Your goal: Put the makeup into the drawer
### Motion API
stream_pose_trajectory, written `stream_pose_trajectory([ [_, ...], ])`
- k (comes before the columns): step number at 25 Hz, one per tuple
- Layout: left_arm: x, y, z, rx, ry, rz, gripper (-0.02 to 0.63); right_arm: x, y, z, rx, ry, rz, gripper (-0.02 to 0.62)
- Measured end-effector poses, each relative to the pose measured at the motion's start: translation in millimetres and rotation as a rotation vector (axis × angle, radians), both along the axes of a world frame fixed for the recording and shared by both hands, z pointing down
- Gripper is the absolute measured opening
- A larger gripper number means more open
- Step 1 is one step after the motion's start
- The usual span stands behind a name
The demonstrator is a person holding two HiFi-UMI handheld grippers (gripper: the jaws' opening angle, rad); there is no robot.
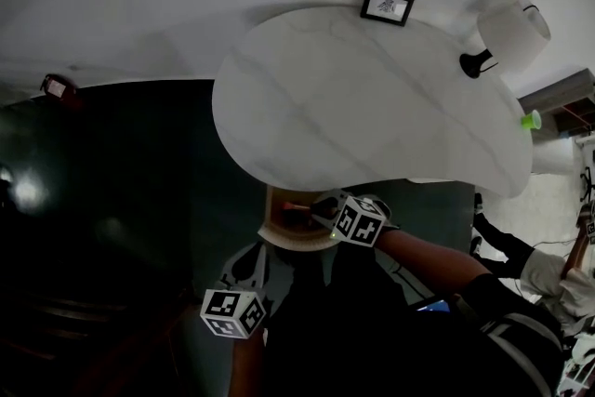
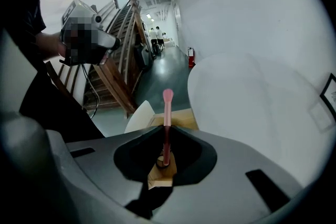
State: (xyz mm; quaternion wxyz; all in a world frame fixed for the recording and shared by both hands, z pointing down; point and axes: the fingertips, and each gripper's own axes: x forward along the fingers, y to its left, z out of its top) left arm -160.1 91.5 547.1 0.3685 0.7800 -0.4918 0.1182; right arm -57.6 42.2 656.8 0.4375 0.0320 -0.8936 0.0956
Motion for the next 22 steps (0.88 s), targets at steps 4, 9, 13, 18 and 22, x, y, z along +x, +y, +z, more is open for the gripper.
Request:
stream_pose_trajectory([
  [4,5.0,0.1,6.1,-0.014,0.004,0.018,0.011,3.2,0.5,14.4,-0.012,0.014,0.014,0.048],
  [9,5.8,0.3,12.6,-0.029,0.000,0.034,0.011,3.1,3.3,25.6,-0.025,0.017,0.030,0.048],
  [13,9.3,0.0,14.6,-0.032,-0.001,0.034,0.011,6.8,6.6,32.7,-0.031,0.020,0.034,0.048],
  [18,16.5,1.0,17.0,-0.047,0.002,0.047,0.011,14.3,6.1,38.2,-0.038,0.028,0.043,0.048],
  [22,19.9,-3.6,19.9,-0.054,0.000,0.053,0.011,17.3,1.3,42.4,-0.035,0.031,0.050,0.048],
])
